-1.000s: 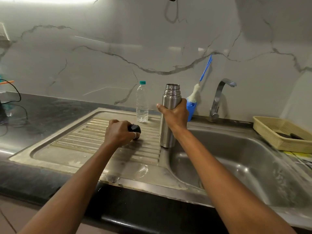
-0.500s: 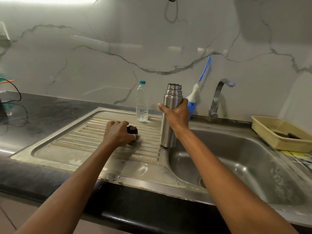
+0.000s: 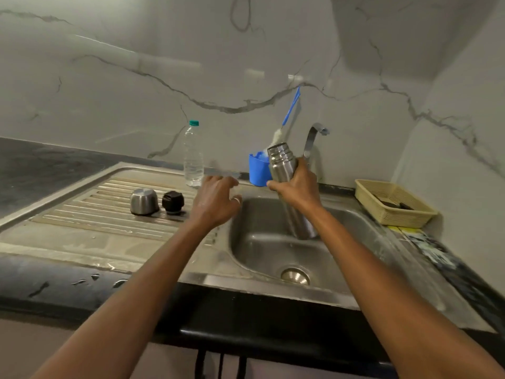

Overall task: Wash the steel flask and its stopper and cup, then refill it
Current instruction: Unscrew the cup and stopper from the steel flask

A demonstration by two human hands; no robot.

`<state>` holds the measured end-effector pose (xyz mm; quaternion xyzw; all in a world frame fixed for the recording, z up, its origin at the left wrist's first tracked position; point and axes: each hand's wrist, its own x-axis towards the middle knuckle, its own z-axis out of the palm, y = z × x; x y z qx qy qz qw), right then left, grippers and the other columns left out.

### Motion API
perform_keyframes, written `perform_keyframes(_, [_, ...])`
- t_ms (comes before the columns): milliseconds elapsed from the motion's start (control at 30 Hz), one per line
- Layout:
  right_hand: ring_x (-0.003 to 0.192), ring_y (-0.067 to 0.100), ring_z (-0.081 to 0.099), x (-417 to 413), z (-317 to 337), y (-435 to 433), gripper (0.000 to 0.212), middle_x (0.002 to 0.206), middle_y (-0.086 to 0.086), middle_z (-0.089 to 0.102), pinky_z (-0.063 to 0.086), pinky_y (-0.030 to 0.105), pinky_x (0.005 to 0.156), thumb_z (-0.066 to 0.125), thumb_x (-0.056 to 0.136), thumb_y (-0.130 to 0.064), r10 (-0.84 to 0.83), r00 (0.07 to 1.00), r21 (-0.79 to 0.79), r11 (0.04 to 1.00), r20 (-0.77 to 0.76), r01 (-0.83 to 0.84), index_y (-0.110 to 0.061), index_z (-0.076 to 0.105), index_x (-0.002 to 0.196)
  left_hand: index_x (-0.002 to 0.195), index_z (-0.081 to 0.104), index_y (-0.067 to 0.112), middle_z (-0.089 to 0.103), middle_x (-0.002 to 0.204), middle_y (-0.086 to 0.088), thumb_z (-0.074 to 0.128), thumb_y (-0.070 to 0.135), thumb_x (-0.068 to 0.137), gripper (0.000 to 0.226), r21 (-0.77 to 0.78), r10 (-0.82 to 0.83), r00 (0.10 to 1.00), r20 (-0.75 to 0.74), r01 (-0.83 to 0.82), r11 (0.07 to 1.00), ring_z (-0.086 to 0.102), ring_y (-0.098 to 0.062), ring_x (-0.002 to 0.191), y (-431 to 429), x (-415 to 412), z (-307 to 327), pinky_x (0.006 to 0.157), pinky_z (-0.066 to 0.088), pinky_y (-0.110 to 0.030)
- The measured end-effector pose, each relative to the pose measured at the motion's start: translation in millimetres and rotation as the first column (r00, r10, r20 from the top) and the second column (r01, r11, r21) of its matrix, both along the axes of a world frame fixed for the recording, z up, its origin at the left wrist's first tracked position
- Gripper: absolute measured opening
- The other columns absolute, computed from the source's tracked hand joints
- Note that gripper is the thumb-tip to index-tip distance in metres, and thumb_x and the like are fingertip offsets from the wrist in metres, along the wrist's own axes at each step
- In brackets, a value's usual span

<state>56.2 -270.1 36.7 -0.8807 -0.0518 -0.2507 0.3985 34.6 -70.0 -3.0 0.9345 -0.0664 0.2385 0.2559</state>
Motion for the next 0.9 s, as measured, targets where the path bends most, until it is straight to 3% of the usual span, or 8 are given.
perform_keyframes(133, [0.096, 0.027, 0.065, -1.4, -23.4, -44.1, 0.075, 0.114, 0.006, 0.064, 0.054, 0.039, 0.08, 0.09, 0.067, -0.032, -0.082, 0.992, -0.303, 0.952, -0.092, 0.05, -0.014, 0.048, 0.126, 0.113, 0.069, 0.02, 0.071, 0.116, -0.007, 0.067, 0.033, 0.09, 0.027, 0.083, -0.084, 0.993, -0.082, 0.091, 0.992, 0.059, -0.031, 0.117, -36.7, 8.5, -31.6, 0.107, 0.037, -0.038])
perform_keyframes(333, [0.089, 0.025, 0.06, 0.0, -66.2, -85.4, 0.061, 0.109, 0.006, 0.063, 0.052, 0.037, 0.074, 0.088, 0.073, -0.027, -0.24, 0.959, -0.657, 0.75, -0.155, 0.082, -0.02, 0.047, 0.118, 0.127, 0.067, 0.022, 0.065, 0.128, -0.008, 0.061, 0.036, 0.095, 0.035, 0.241, -0.122, 0.974, -0.191, 0.167, 0.956, 0.053, -0.026, 0.127, -55.6, 17.3, -41.8, 0.111, 0.026, -0.031])
perform_keyframes(600, [0.107, 0.031, 0.059, -3.0, -93.0, -103.2, 0.057, 0.115, 0.009, 0.06, 0.045, 0.041, 0.089, 0.081, 0.079, -0.022, -0.321, 0.926, -0.836, 0.548, -0.201, 0.009, -0.023, 0.046, 0.123, 0.122, 0.069, 0.025, 0.062, 0.126, -0.003, 0.057, 0.03, 0.095, 0.03, 0.422, -0.097, 0.98, -0.172, 0.162, 0.892, 0.041, -0.031, 0.13, -61.6, 16.7, -48.3, 0.11, 0.036, -0.041])
perform_keyframes(900, [0.118, 0.031, 0.054, -0.8, -93.5, -98.7, 0.055, 0.126, 0.01, 0.057, 0.041, 0.042, 0.099, 0.075, 0.084, -0.019, -0.372, 0.91, -0.92, 0.392, -0.182, -0.023, -0.026, 0.047, 0.13, 0.122, 0.07, 0.025, 0.063, 0.126, -0.002, 0.057, 0.025, 0.094, 0.031, 0.448, -0.09, 0.978, -0.188, 0.167, 0.878, 0.041, -0.03, 0.13, -59.2, 16.5, -49.8, 0.109, 0.038, -0.04])
